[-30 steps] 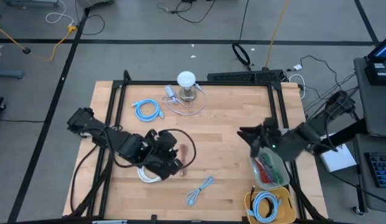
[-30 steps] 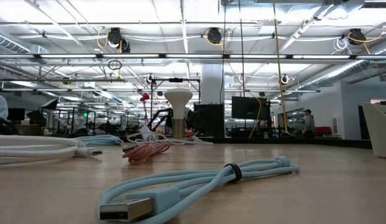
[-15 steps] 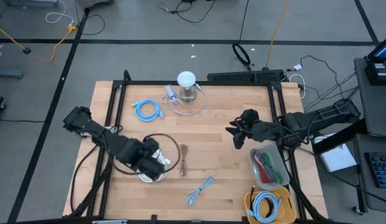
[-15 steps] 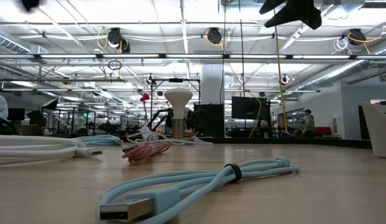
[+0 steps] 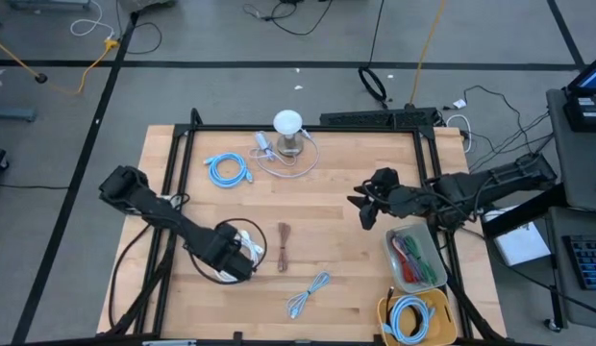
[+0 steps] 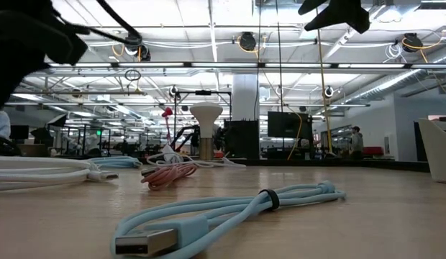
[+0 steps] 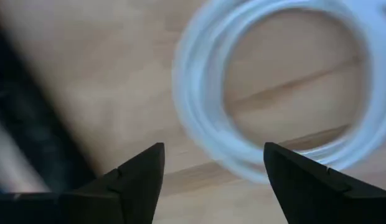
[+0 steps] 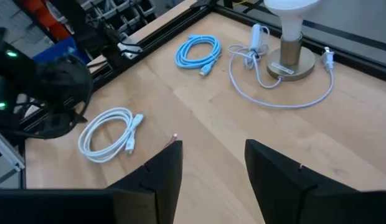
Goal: Pick & Place USB Port
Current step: Put the white HDMI cable into the yellow bin
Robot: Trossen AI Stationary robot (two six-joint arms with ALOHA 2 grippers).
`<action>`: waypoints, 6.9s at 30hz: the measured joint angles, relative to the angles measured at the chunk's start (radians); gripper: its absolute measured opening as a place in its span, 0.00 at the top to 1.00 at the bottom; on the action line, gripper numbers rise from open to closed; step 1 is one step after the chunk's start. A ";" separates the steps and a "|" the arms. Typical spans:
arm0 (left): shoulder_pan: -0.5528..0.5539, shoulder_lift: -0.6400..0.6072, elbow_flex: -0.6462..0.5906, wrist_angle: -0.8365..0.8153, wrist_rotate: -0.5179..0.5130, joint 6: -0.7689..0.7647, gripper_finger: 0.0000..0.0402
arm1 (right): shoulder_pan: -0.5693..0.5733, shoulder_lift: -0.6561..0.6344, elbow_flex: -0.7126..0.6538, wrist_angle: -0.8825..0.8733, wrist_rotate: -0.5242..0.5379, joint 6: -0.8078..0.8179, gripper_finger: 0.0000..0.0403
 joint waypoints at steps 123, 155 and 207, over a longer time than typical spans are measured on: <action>0.268 0.023 0.451 0.486 -0.751 0.995 0.92 | -0.096 0.118 -0.319 1.092 -0.472 0.430 0.58; 0.106 -0.052 0.453 0.492 -0.875 0.794 0.57 | -0.054 0.024 -0.320 1.301 -0.713 0.259 0.88; 0.063 -0.049 0.450 0.567 -0.796 0.861 0.76 | 0.782 -0.094 -0.318 0.683 -0.919 0.638 0.89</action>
